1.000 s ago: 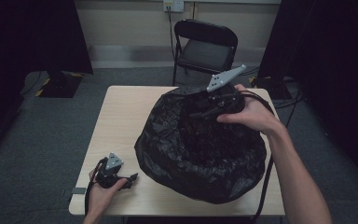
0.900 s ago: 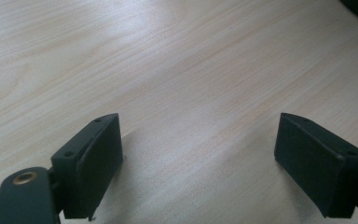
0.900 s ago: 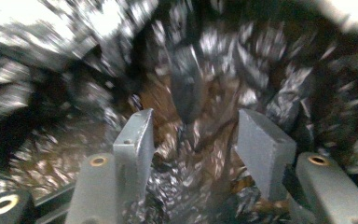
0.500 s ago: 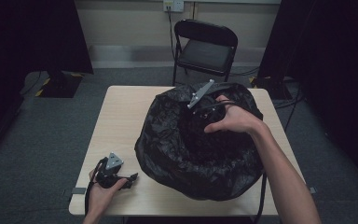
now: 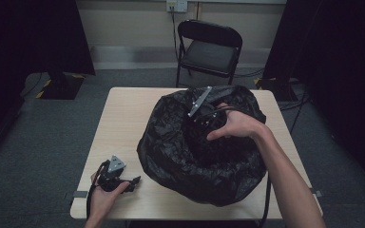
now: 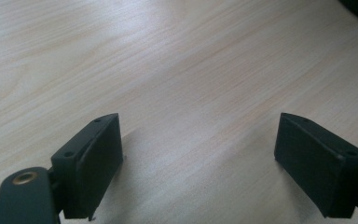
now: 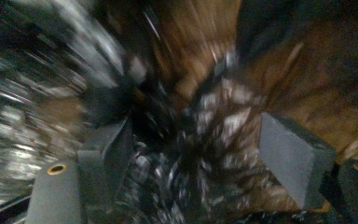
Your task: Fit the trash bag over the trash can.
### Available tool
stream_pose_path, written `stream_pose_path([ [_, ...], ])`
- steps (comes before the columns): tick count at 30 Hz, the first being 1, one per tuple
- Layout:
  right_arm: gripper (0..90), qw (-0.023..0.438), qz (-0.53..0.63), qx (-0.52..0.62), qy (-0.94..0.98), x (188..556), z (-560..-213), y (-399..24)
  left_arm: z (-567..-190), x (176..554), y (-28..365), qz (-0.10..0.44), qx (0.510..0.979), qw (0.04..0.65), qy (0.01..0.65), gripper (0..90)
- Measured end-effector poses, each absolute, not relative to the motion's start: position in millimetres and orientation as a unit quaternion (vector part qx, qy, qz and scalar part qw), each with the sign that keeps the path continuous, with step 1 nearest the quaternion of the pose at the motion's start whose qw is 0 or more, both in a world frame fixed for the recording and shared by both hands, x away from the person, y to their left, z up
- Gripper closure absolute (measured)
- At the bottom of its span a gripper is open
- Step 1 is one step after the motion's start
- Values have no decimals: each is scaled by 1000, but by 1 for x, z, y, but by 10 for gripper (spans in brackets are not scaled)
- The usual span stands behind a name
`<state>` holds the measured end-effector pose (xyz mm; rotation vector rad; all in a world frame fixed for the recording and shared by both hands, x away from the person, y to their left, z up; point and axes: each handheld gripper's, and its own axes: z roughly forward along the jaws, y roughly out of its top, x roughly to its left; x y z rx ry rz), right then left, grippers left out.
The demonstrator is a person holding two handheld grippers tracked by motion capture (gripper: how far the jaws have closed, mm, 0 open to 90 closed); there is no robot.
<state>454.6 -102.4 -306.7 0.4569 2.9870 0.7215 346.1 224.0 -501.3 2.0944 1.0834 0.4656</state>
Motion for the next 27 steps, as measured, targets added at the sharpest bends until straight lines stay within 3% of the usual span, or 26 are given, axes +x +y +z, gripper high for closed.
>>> stream_pose_path([
  [20,270,73,416,139,896,430,-238,-136,-501,346,224,181,813,361,420,147],
  [27,196,100,442,202,868,420,-228,-151,-501,346,224,182,812,360,421,148],
])
